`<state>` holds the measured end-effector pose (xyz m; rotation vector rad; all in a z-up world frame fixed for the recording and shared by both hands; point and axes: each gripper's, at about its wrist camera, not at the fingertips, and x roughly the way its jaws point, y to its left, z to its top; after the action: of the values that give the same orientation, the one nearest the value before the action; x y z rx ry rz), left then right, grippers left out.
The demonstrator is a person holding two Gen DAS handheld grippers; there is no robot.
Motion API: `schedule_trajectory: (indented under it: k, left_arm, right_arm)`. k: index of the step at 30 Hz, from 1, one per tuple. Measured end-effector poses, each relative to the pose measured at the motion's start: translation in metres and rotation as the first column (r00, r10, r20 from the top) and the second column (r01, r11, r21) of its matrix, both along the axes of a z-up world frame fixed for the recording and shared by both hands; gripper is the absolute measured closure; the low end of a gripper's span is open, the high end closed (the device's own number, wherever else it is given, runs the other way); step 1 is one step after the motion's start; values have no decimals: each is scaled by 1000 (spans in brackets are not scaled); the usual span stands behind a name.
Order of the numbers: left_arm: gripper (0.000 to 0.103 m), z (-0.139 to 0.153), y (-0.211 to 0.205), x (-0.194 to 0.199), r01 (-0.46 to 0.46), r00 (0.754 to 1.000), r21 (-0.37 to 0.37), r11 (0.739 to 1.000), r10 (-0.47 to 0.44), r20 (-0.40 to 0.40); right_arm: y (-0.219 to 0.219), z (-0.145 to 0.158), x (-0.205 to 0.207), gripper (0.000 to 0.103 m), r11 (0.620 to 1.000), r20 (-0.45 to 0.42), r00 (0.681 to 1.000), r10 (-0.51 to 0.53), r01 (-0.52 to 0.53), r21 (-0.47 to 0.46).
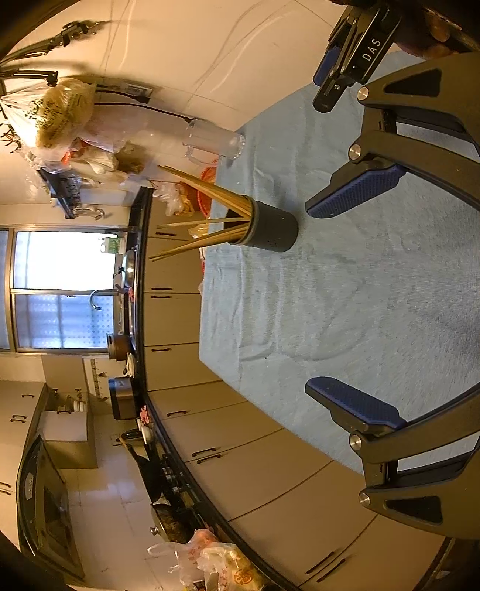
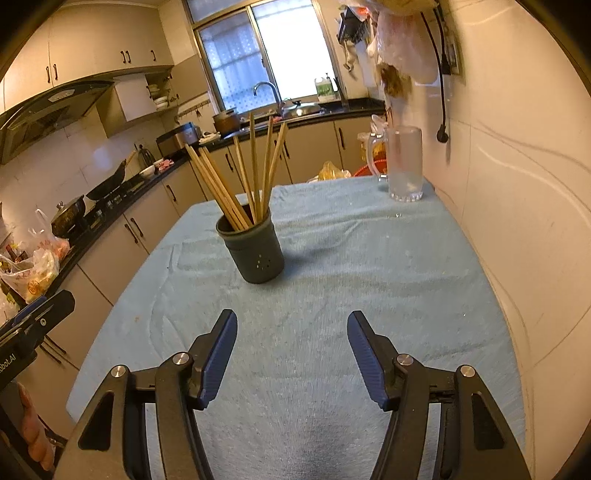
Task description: Organize utensils
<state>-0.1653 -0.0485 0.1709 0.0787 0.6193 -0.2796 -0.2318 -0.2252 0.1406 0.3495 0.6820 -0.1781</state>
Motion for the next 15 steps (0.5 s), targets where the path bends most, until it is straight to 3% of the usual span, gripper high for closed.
schedule_trajectory:
  k: [10,15]
  left_arm:
    - [16,-12,0,3,-15,1000,12,1000,15,-10]
    - [8,-12,5,-3,-69,996,3,998,69,65]
  right_arm:
    - [9,-17,7,36,1000,-35,999,-2,2,-1]
    - [13,-19,2,36,999,-8,999,-37,37,-8]
